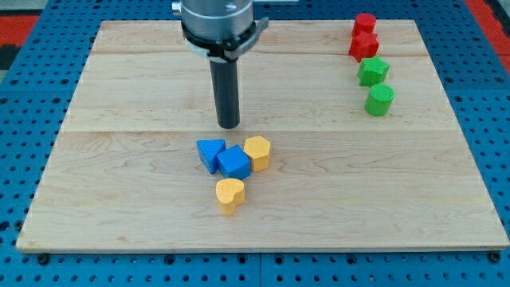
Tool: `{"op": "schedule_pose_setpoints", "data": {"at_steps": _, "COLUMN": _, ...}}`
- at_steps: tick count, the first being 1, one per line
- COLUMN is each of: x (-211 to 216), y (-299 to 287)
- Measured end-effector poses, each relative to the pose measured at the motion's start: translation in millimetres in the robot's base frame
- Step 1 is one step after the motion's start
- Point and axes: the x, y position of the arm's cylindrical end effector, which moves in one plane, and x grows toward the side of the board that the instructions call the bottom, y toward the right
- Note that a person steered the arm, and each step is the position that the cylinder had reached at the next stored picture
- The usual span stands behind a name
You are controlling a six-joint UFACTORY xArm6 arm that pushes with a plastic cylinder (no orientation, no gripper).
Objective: Push the green circle into the green star
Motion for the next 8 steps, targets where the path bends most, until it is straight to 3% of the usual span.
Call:
{"op": "schedule_pose_setpoints", "data": {"at_steps": 2, "x": 37, "y": 63}}
{"op": "schedule_pose_setpoints", "data": {"at_steps": 3, "x": 76, "y": 42}}
{"op": "schedule_pose_setpoints", "data": {"at_steps": 4, "x": 68, "y": 33}}
{"op": "schedule_pose_setpoints", "data": {"at_steps": 6, "x": 63, "y": 234}}
{"op": "schedule_pose_setpoints", "data": {"at_steps": 8, "x": 40, "y": 225}}
